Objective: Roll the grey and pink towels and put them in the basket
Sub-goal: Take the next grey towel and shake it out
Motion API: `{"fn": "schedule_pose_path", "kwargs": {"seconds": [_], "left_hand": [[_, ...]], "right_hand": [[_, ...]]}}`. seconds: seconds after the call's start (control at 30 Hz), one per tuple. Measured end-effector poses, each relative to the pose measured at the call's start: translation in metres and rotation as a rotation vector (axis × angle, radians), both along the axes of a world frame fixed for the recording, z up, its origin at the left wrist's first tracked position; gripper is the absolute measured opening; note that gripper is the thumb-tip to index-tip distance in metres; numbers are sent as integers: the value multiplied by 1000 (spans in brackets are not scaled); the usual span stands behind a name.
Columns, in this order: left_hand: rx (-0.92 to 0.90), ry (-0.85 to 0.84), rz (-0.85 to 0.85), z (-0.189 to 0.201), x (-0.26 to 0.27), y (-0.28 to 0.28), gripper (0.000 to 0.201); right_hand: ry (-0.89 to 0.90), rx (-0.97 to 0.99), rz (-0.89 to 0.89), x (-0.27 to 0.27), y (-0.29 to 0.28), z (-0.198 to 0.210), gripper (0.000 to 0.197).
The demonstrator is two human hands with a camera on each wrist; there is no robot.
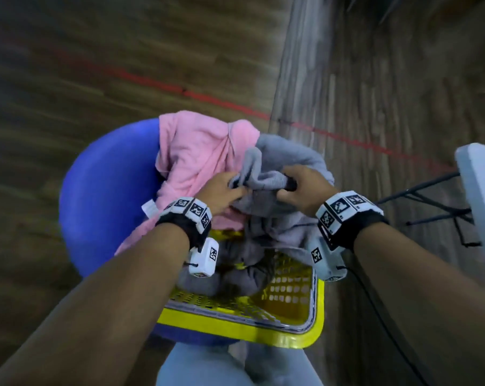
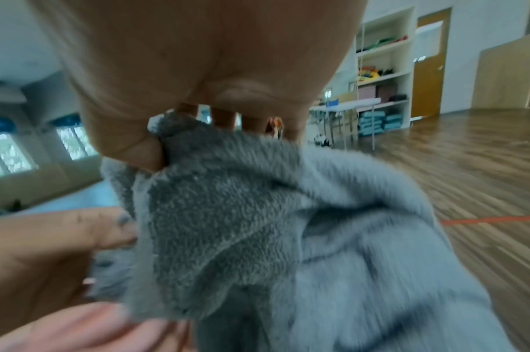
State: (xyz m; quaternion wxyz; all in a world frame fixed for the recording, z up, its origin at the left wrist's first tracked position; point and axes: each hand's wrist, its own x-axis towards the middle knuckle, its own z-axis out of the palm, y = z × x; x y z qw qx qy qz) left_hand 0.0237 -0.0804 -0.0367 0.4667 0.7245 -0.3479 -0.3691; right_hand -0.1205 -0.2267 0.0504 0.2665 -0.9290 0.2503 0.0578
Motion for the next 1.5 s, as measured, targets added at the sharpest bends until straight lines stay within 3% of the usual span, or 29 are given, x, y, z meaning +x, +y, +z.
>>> {"fn": "schedule_pose_path", "kwargs": {"seconds": [0.03, 0.1, 0.2, 0.4, 0.57, 0.73, 0.9, 1.0, 1.1, 1.2, 1.33, 1.43, 1.5], "left_hand": [[-11, -77, 12, 18, 4, -5, 7], [-73, -153, 55, 57, 10, -13, 14], [-222, -196, 83, 116, 12, -23, 12], [-387, -312, -115, 232, -16, -43, 19], [-417, -496, -210, 315, -52, -63, 28], [-294, -755, -219, 371, -87, -94, 42], [-315, -767, -268, 402, -143, -125, 17], [-348, -743, -241, 414, -185, -145, 16], [-392, -805, -199, 426, -221, -162, 21], [-316, -941, -168, 430, -240, -171, 24], [-165, -1029, -113, 407, -239, -176, 21], [-96, -900, -45, 383, -230, -174, 10], [-170, -735, -15, 380, -230, -173, 10]], "right_hand": [[-30, -17, -2, 1, 0, 13, 17], [-100, -60, -37, -1, -5, 38, 12], [-201, -73, -147, -11, -15, 77, 16], [-369, -79, -245, -53, -42, 145, 21], [-583, -34, -284, -92, -72, 193, 20], [-734, -31, -244, -143, -94, 234, 16], [-770, -108, -262, -217, -120, 268, 20], [-777, -155, -295, -259, -134, 284, 23], [-787, -227, -350, -294, -146, 294, 13], [-824, -334, -437, -324, -158, 299, 7], [-823, -452, -556, -355, -175, 305, 16], [-799, -460, -597, -368, -185, 303, 23], [-766, -475, -558, -368, -187, 300, 27]]}}
